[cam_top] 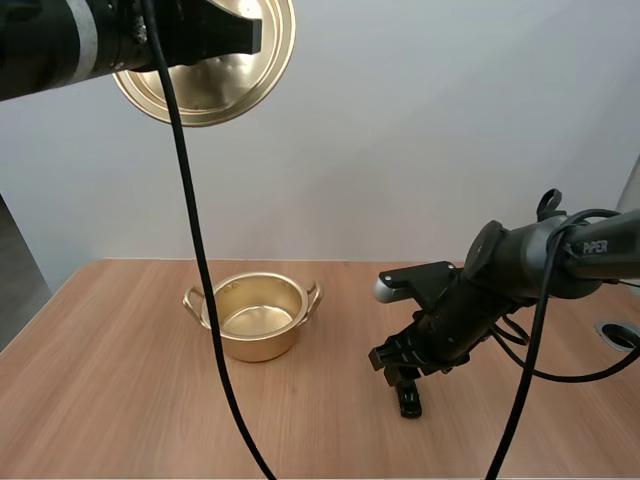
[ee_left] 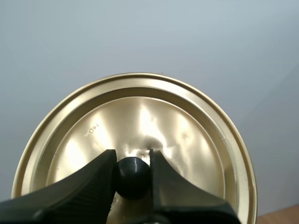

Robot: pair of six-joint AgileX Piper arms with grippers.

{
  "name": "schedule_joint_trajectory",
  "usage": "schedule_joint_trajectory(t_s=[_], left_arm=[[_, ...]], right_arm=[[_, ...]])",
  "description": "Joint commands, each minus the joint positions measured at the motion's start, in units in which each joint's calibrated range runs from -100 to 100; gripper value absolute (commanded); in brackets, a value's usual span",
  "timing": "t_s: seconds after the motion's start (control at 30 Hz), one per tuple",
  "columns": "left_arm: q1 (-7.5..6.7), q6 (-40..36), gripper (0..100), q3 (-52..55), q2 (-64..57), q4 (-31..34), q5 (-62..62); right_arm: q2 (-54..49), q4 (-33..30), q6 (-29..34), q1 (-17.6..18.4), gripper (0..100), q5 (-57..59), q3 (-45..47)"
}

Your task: Open the pot, put the car inside, and close it

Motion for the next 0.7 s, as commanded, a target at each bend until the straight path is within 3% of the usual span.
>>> schedule_joint_trajectory(t_s=[0.0, 0.47, 0.6, 0.67], left_arm=[[0.05, -0.03, 0, -0.03, 0.04, -0.06, 0.05], [0.05, -0.03, 0, -0.03, 0.04, -0.06, 0.05], [0.05, -0.03, 0, -0.03, 0.04, -0.06, 0.05], [0.05, -0.03, 0, -0.03, 0.04, -0.06, 0.05]], right_arm=[[1.67, -0.10, 0.01, 0.05, 80, -0.74, -0.04], [8.06, -1.21, -1.56, 0.05, 76, -5.51, -0.04], [10.68, -1.21, -2.91, 0.05, 67, -6.69, -0.04], [11.48, -1.21, -3.52, 0.05, 50, -6.90, -0.04]])
